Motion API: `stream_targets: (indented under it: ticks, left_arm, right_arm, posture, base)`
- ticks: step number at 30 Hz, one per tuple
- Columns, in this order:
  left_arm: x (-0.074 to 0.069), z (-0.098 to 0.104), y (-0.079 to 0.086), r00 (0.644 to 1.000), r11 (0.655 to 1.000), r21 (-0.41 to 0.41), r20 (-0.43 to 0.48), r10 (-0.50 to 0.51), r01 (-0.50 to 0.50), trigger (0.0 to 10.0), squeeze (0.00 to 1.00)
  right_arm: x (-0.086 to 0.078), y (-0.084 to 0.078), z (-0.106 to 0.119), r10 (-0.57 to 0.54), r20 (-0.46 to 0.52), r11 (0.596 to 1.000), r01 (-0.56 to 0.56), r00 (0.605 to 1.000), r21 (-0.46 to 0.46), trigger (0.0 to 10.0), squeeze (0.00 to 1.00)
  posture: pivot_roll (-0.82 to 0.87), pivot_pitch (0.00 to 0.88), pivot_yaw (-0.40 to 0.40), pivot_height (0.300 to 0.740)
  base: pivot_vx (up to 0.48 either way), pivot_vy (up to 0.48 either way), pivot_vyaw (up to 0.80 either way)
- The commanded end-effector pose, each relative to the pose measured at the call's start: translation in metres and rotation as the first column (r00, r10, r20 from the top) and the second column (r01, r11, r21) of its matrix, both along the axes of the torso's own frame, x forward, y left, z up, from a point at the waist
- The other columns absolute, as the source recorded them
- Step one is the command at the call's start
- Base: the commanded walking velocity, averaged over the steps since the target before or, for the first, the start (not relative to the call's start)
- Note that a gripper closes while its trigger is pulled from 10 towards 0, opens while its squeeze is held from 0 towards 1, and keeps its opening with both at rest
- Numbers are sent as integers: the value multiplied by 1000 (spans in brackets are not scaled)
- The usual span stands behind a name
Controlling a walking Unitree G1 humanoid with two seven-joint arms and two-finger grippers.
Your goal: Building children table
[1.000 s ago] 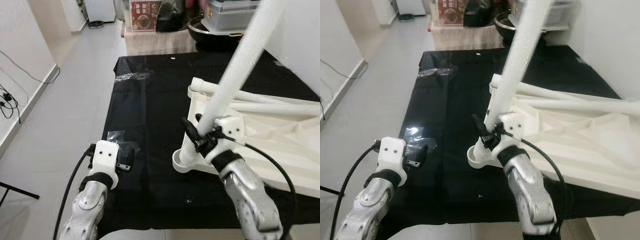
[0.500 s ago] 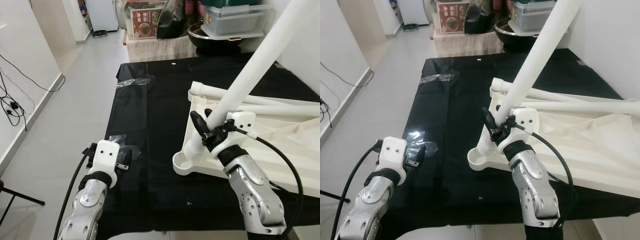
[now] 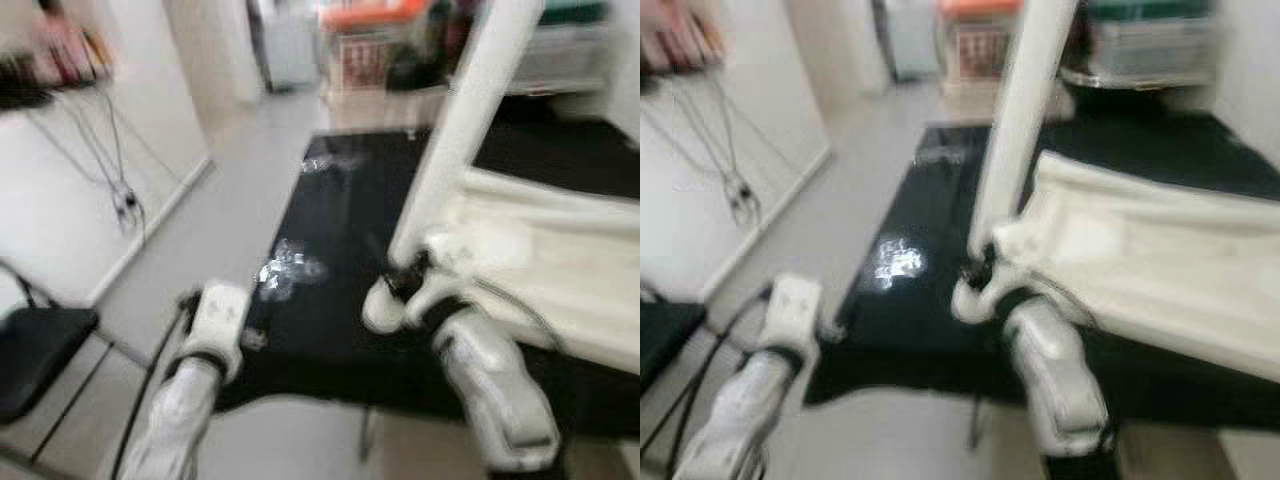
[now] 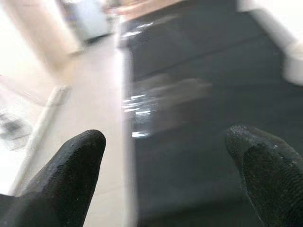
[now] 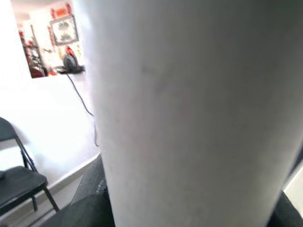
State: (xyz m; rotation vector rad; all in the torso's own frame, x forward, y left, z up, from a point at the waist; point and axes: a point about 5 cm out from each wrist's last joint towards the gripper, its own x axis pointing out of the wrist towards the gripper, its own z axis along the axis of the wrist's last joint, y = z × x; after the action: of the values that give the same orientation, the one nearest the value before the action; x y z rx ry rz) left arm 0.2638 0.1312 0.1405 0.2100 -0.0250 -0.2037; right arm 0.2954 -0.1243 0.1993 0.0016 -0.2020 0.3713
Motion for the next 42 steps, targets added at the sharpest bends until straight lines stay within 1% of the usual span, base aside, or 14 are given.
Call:
stream_targets:
  ticks: [1,9,12,14,18,22,23,27,30,34,35,37,38,42]
  left_arm:
    - [-2,-1,2,1000,1000,-4,-8,-9,9,10000,0]
    - [-5,-3,2,999,1000,-20,-26,-20,19,10000,0]
    - [-5,-3,1,999,999,-27,-26,-39,39,10000,0]
    - [-5,-3,-2,997,997,-35,-20,-76,76,10000,0]
    - [-6,-3,-4,995,994,-32,-14,-101,101,10000,0]
    - [-7,-3,-4,994,994,-31,-12,-109,109,10000,0]
    - [-7,-2,-5,993,993,-30,-12,-113,113,10000,0]
    - [-10,0,-8,991,991,-22,-5,-134,134,10000,0]
    - [-14,0,-9,991,990,-28,-7,-135,135,10000,0]
    - [-18,2,-10,991,990,-30,-7,-135,134,10000,0]
    - [-23,3,-11,991,991,-31,-8,-134,134,10000,0]
    - [-25,4,-12,991,990,-32,-9,-134,134,10000,0]
    - [-28,4,-12,991,990,-33,-13,-134,134,10000,0]
    - [-38,5,-12,992,991,-35,-26,-126,125,10000,0]
  right_arm:
    - [2,4,-1,2,-10,1000,-2,1000,0,10000,0]
    - [2,1,-11,-48,-49,999,47,998,-27,10000,0]
    - [2,-4,-19,-91,-62,994,88,994,-62,10000,0]
    - [3,-8,-26,-127,-68,987,119,990,-112,10000,0]
    - [3,-6,-30,-123,-57,982,113,991,-151,10000,0]
    - [5,-2,-27,-121,-50,983,112,991,-147,10000,0]
    - [9,1,-25,-120,-36,982,113,992,-151,10000,0]
    - [28,12,-9,-137,7,982,137,991,-133,10000,0]
    - [41,16,1,-157,13,984,157,988,-79,10000,0]
    - [47,19,5,-162,10,985,162,987,-52,10000,0]
    - [52,23,8,-161,7,986,161,987,-36,10000,0]
    - [53,24,9,-160,6,987,160,987,-32,10000,0]
    - [57,27,12,-157,7,987,157,988,-19,10000,0]
    - [63,35,23,-134,8,991,134,991,21,10000,0]
  posture:
    - [-75,76,28,740]
    - [-76,95,24,740]
    - [-77,97,21,740]
    - [-75,97,18,740]
    - [-72,98,16,740]
    - [-74,100,19,740]
    - [-71,101,19,740]
    - [-53,111,7,740]
    - [-43,150,-2,740]
    - [-33,174,-9,740]
    - [-23,193,-14,740]
    - [-23,193,-14,740]
    - [-7,228,-17,740]
    - [1,252,-18,740]
  base:
    - [0,0,0]
    - [0,0,0]
    - [0,0,0]
    - [0,0,0]
    - [0,0,0]
    - [0,0,0]
    - [0,0,0]
    - [0,0,0]
    - [0,0,0]
    - [0,0,0]
    - [0,0,0]
    - [0,0,0]
    - [0,0,0]
    - [0,0,0]
